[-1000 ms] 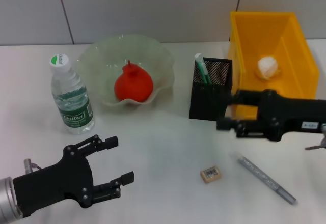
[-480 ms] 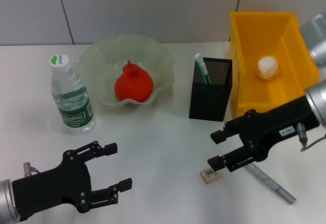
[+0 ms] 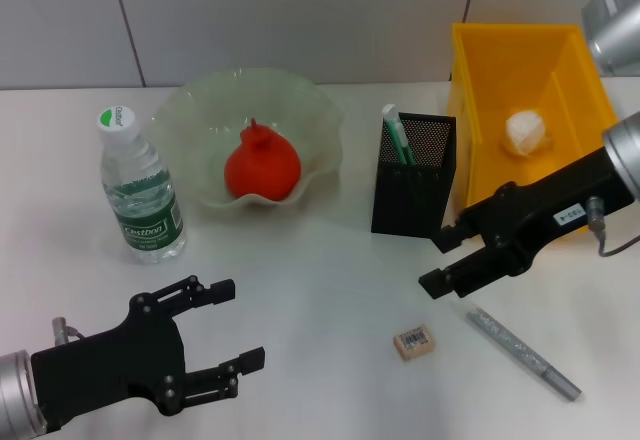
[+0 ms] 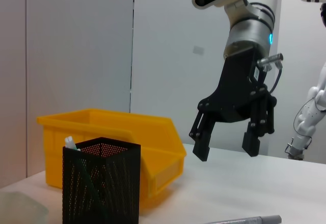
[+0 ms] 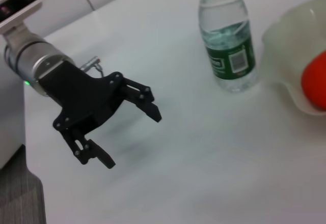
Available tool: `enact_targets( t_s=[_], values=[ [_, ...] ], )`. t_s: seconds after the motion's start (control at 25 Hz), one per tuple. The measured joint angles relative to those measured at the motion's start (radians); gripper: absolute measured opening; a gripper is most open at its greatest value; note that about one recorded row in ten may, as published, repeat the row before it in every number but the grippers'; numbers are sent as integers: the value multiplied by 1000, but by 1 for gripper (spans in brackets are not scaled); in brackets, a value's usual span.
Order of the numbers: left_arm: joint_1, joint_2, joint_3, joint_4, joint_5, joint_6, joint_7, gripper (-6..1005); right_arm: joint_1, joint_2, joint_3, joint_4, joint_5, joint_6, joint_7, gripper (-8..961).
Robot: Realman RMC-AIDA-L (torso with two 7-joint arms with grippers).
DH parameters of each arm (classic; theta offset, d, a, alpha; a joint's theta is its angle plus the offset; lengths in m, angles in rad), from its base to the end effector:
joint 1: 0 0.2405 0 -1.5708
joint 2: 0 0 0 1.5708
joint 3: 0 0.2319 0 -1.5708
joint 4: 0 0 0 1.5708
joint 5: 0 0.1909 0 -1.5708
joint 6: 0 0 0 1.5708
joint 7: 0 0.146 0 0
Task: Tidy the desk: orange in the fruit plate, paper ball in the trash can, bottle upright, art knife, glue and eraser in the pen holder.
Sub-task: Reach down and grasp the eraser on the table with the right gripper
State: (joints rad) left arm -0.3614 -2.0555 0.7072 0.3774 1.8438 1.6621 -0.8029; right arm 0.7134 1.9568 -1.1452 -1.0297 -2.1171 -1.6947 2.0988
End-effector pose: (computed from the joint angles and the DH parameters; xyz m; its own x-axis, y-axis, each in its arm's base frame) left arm -0.2662 0.2345 -0.0122 0.7810 0.0941 0.6174 0.3027 -0.9218 -0.2423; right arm 0.1521 0.3310 0.0328 0.8881 -0.4595 -0.0102 -0.4596 -0.8881 -0.0061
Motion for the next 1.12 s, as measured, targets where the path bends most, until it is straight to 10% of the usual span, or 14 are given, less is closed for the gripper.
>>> enact_targets(
  t_s=[0.44, 0.8, 1.12],
  values=[
    [-9, -1, 0, 0, 0, -11, -1, 813, 143, 11, -11, 39, -191, -99, 50, 739],
    [-10, -4, 14, -1, 12, -26, -29, 813, 244, 118, -28, 125, -426, -32, -102, 737],
    [-8, -4, 11, -2, 15, -39, -50, 813, 254, 126, -263, 127, -417, 81, -135, 736]
  ],
)
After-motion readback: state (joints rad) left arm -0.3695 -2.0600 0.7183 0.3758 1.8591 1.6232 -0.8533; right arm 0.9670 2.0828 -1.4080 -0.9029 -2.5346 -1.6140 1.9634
